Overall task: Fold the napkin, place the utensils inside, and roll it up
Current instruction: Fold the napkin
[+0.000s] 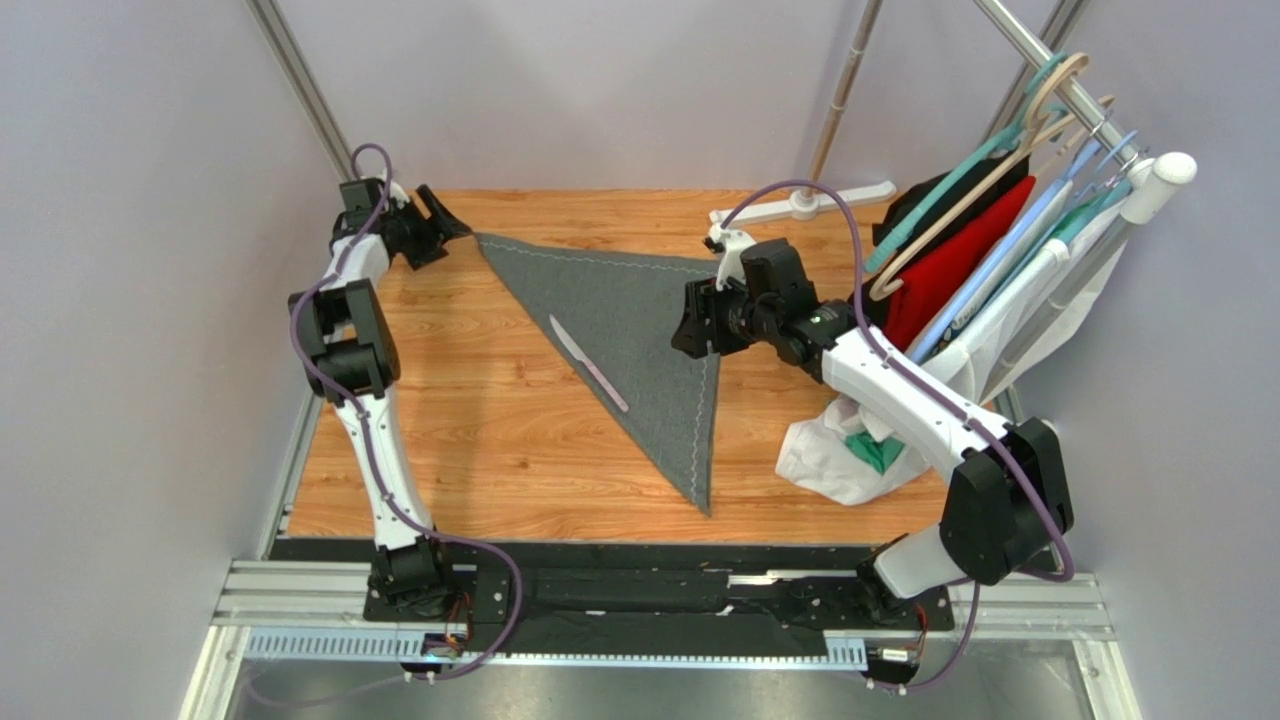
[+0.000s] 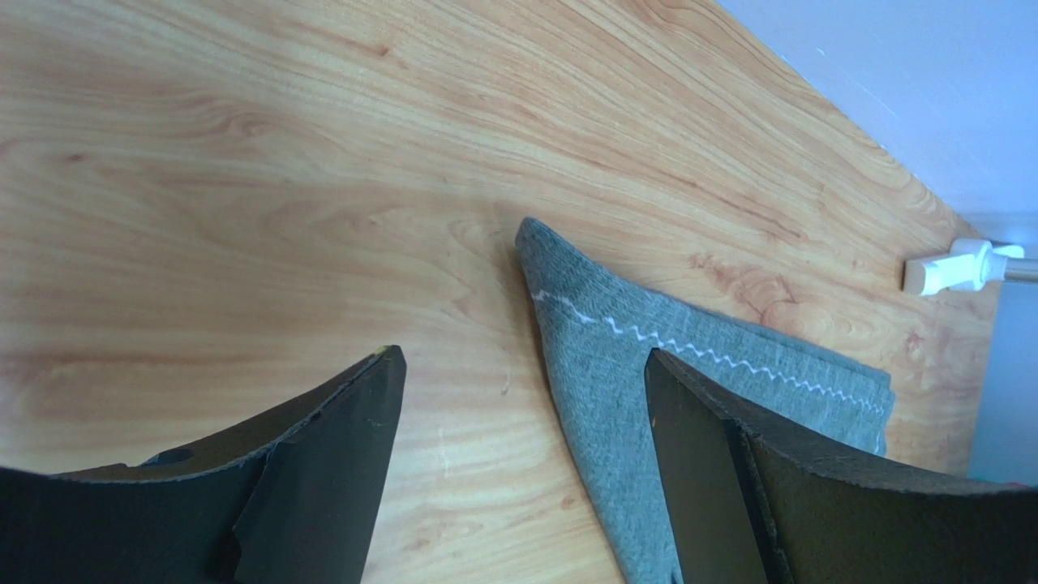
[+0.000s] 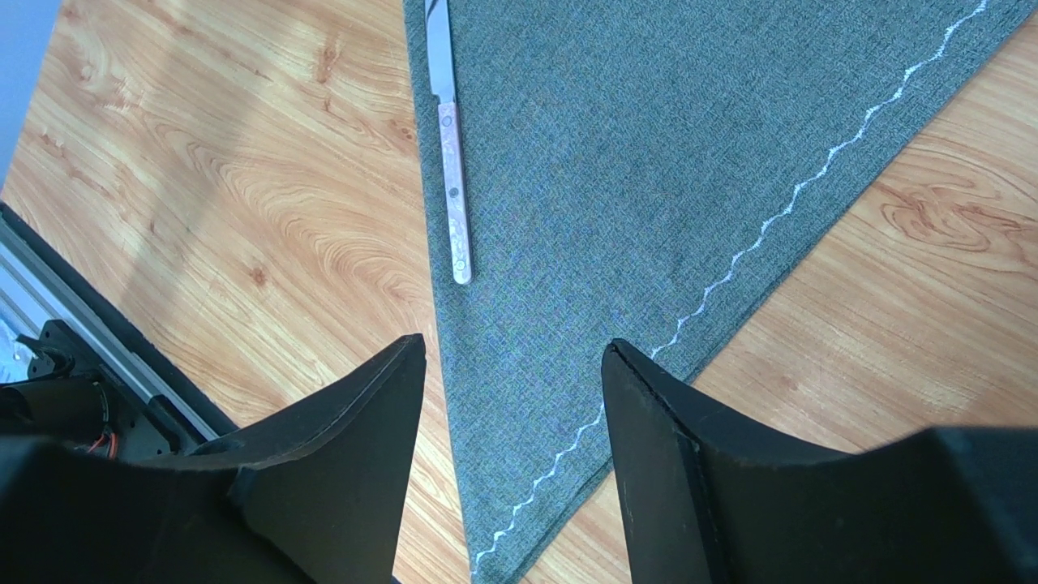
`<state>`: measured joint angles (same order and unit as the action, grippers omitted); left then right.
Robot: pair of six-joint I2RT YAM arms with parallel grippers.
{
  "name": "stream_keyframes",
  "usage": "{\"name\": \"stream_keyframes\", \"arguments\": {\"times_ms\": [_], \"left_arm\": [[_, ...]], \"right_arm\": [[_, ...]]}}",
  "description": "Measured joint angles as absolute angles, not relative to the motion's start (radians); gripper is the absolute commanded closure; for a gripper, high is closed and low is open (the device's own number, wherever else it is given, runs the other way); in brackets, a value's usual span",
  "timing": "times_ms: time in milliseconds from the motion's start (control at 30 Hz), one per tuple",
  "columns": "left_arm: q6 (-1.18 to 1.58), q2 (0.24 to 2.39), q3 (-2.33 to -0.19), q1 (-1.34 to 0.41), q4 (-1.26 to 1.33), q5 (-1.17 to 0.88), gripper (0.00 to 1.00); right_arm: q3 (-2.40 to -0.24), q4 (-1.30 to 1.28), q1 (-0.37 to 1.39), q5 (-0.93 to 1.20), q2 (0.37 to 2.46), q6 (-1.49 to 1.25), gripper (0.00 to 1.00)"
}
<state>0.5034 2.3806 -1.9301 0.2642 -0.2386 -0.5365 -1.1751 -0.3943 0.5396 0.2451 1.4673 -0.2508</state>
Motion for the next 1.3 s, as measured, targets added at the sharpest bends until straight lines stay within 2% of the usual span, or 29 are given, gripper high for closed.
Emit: {"name": "stream_keyframes", "arguments": {"times_ms": [633,833,1000,1200,1300], "left_arm": [[0.588,2.579,-2.188,0.219,-0.305,-0.575,0.2],[0.622,2.58,-2.163,0.197,-0.258,-0.595,0.25],[0.63,2.579,-2.149,0.196,-0.242,-0.608,0.25],[0.672,2.531,-2.035,0.21,-0.163,-0.639,0.28],[0.699,2.528,-2.014,0.223,-0.136,-0.669,0.33]], "right_arm": [[-1.177,-0.398,0.54,0.246,1.499,-0.258,0.41],[-1.177,-0.399,0.54,0.245,1.5,-0.258,0.41],[-1.177,-0.399,0.54,0.246,1.506,-0.258,0.41],[-1.177,-0.399,0.54,0.25,1.513,-0.258,0.41],[-1.177,-0.399,0.54,0.253,1.517,-0.26,0.41]]}}
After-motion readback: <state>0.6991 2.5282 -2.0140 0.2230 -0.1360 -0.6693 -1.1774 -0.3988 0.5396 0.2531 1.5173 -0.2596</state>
